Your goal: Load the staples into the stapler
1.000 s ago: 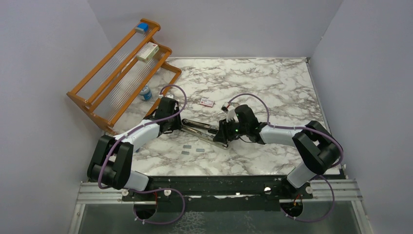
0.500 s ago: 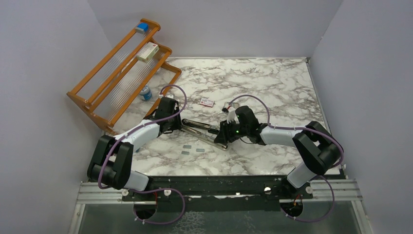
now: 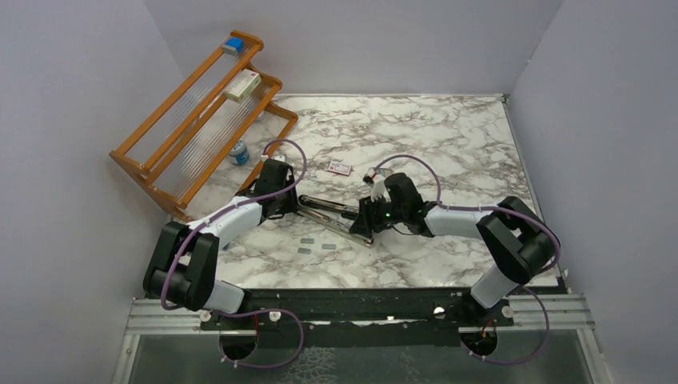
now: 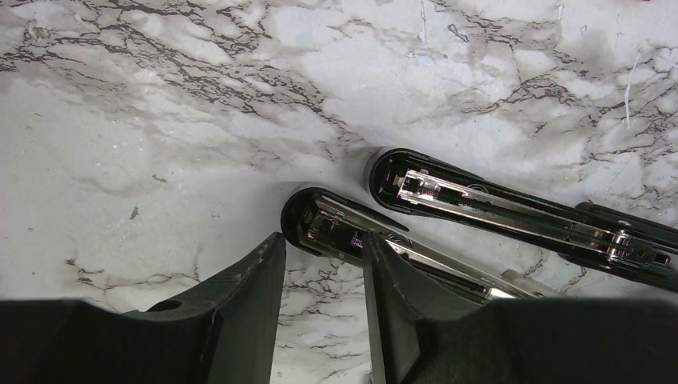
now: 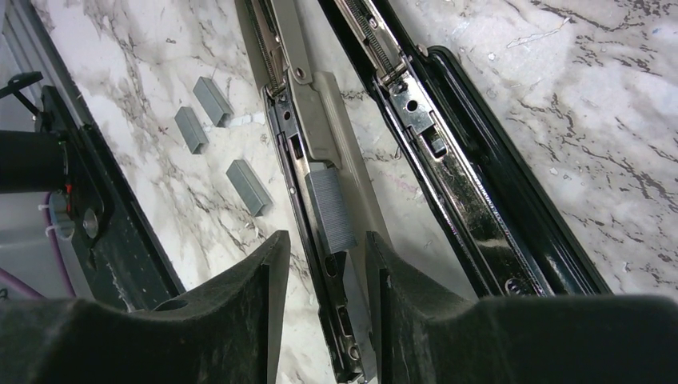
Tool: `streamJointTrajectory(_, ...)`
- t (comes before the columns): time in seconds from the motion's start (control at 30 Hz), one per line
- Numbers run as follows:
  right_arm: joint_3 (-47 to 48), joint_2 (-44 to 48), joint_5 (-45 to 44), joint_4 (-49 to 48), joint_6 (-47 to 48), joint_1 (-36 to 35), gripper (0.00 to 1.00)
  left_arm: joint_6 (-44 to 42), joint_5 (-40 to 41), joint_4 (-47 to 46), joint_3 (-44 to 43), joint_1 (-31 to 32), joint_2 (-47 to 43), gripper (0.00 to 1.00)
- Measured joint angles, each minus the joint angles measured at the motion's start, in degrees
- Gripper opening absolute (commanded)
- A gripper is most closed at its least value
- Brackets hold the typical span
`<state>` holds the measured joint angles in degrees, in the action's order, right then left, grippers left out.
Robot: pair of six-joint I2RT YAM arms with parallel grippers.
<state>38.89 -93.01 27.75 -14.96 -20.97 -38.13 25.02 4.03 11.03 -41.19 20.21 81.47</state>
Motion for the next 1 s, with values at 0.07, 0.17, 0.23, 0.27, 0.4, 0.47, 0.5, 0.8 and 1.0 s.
streamJointTrajectory(0.07, 0.2, -0.1, -0.2, 0.0, 0.0, 0.0, 0.43, 0.0, 0.0, 0.0, 0.0, 0.0, 0.0, 0.42)
streamJointTrajectory(0.17, 0.3, -0.1, -0.4, -0.2, 0.0, 0.0, 0.41, 0.0, 0.0, 0.0, 0.0, 0.0, 0.0, 0.42)
streamJointTrajectory(0.23, 0.3, -0.1, -0.5, -0.5, 0.0, 0.0, 0.39, 0.0, 0.0, 0.0, 0.0, 0.0, 0.0, 0.42)
streamJointTrajectory(0.27, 0.3, -0.1, -0.5, -0.5, -0.1, 0.0, 0.37, 0.0, 0.0, 0.0, 0.0, 0.0, 0.0, 0.42)
streamJointTrajectory(0.4, 0.5, -0.1, -0.5, -0.8, -0.2, 0.0, 0.31, 0.0, 0.0, 0.0, 0.0, 0.0, 0.0, 0.42)
streamJointTrajectory(0.47, 0.6, -0.1, -0.5, -0.9, -0.2, 0.0, 0.29, 0.0, 0.0, 0.0, 0.0, 0.0, 0.0, 0.42)
streamJointTrajectory(0.5, 0.7, -0.1, -0.5, -1.0, -0.2, 0.0, 0.27, 0.0, 0.0, 0.0, 0.0, 0.0, 0.0, 0.42)
streamJointTrajectory(0.8, 0.9, -0.7, -0.4, -1.3, -0.1, 0.0, 0.18, 0.0, 0.0, -0.1, 0.0, 0.0, 0.0, 0.42)
streamJointTrajectory(1.0, 0.9, -0.7, -0.4, -1.3, 0.0, 0.0, 0.16, 0.0, 0.0, -0.2, 0.0, 0.0, 0.1, 0.42)
